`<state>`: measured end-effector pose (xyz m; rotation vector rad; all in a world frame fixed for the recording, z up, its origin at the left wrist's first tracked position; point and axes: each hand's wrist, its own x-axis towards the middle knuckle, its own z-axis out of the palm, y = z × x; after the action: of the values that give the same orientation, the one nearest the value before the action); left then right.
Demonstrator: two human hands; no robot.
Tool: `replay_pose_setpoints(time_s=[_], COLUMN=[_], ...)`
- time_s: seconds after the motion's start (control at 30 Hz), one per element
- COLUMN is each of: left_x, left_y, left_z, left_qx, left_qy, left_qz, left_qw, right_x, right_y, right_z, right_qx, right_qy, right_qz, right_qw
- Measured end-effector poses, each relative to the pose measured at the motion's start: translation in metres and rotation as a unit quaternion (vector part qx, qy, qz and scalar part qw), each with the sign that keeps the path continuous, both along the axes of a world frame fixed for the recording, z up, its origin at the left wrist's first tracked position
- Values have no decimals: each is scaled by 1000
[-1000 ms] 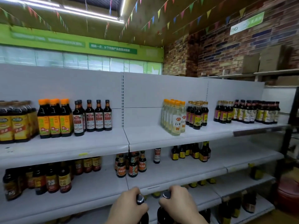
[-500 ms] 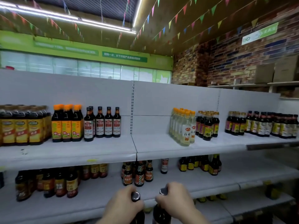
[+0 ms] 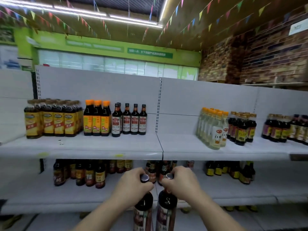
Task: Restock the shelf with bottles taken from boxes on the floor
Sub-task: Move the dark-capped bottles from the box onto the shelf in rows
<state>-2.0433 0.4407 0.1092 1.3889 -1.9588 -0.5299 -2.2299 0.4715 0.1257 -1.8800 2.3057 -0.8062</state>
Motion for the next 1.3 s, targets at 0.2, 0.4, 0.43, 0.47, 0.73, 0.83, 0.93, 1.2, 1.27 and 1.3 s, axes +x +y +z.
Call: replay_pose_setpoints(time_s=[0.2, 0.4, 0.43, 0.47, 0.73, 0.83, 0.93, 1.2, 1.27, 1.3], left_x=[39, 80, 87, 93, 137, 148, 156, 156, 154, 153], left_y=[-20, -47, -53, -59, -112, -129, -140, -166, -174, -179], left_z=[20, 38, 41, 44, 59, 64, 67, 75, 77, 77], left_qx=[-6, -6, -8, -10, -47, -50, -44, -16, -12, -12], left_qy=[19, 19, 21, 23, 11, 3, 6, 26, 33, 35], left_qz=[0, -2, -3, -5, -41, -61, -79, -96, -96, -97], left_qw=[1000, 1000, 1000, 1000, 998, 997, 996, 995, 995, 995], right_x=[36, 76, 83, 89, 136, 149, 159, 161, 153, 148], right_y=[-23, -49, -54, -58, -86, -96, -105, -129, -138, -143], right_z=[25, 43, 44, 46, 62, 66, 70, 83, 81, 80], right_qx=[-10, -27, -29, -32, -45, -54, -45, -39, -46, -49], right_qy=[-8, -9, -9, -11, -13, -11, -19, -27, -31, -38], right_qz=[34, 31, 28, 25, 0, -4, -14, -20, -18, -16], right_qw=[999, 999, 999, 999, 999, 998, 999, 999, 998, 998])
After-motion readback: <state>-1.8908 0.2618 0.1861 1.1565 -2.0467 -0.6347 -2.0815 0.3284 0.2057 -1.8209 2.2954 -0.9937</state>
